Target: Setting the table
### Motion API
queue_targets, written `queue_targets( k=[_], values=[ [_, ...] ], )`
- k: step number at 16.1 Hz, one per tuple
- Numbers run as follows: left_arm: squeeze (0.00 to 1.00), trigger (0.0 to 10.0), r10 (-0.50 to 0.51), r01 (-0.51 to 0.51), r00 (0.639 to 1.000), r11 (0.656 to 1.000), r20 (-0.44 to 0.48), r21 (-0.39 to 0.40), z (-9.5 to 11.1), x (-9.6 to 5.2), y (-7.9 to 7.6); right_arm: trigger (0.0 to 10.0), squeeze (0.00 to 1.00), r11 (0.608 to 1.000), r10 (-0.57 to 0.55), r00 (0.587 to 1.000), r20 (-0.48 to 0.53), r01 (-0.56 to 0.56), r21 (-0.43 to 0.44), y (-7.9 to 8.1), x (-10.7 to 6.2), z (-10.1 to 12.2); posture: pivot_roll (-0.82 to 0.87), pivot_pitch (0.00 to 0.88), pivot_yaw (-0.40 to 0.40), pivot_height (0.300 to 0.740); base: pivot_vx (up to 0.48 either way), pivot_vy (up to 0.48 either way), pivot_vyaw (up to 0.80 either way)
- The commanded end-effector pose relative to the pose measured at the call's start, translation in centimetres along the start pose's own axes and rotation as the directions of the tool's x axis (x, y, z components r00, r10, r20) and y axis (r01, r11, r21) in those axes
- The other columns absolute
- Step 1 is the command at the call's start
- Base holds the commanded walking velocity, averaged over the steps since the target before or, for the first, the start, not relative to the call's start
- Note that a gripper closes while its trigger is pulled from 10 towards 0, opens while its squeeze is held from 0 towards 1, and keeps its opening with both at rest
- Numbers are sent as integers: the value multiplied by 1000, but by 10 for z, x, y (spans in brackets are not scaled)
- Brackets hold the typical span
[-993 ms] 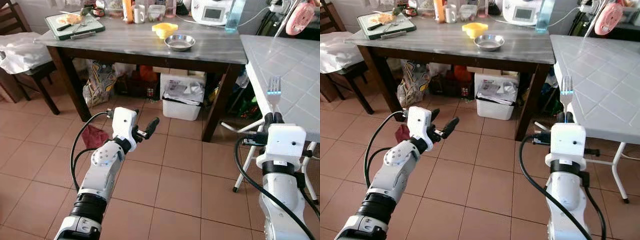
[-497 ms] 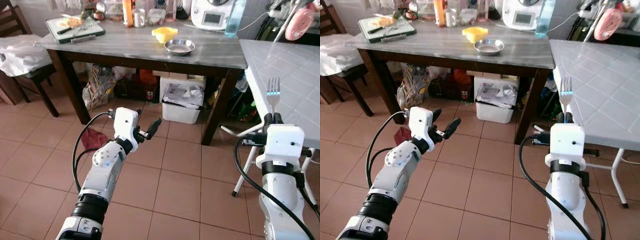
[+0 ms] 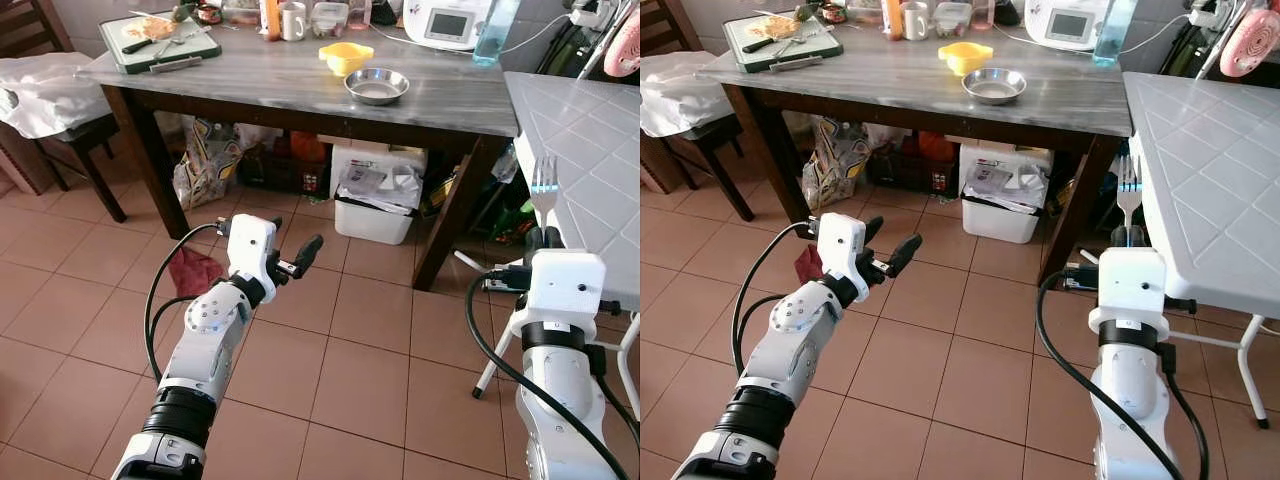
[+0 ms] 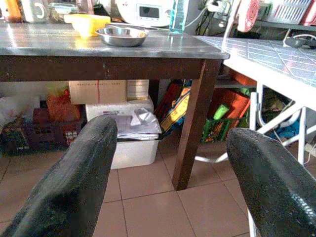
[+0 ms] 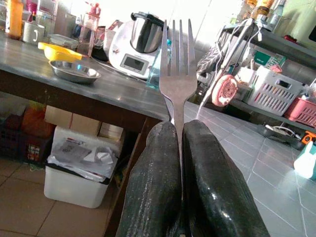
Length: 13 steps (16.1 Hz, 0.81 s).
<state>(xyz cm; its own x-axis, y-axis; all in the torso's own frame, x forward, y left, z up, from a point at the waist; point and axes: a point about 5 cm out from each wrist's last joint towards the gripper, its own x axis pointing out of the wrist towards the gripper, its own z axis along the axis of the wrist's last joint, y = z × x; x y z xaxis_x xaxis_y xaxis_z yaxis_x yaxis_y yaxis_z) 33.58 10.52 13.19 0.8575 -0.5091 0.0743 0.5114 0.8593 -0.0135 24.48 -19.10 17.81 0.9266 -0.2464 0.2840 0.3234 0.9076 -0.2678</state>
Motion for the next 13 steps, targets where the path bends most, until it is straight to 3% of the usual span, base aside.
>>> queue_targets(
  k=[1, 13],
  values=[
    [0, 10000, -21, 20, 1000, 1000, 13, 13, 3, 2, -3, 10000, 0, 1000, -10, 1000, 15, 10, 3, -2, 1, 2, 28, 54, -20, 740, 281, 0, 0],
    [0, 10000, -35, 35, 999, 999, 16, 7, 2, 3, -8, 10000, 0, 1000, -13, 1000, 14, 13, -10, -3, 2, 1, 17, 52, -25, 740, 317, 0, 0]
  ],
)
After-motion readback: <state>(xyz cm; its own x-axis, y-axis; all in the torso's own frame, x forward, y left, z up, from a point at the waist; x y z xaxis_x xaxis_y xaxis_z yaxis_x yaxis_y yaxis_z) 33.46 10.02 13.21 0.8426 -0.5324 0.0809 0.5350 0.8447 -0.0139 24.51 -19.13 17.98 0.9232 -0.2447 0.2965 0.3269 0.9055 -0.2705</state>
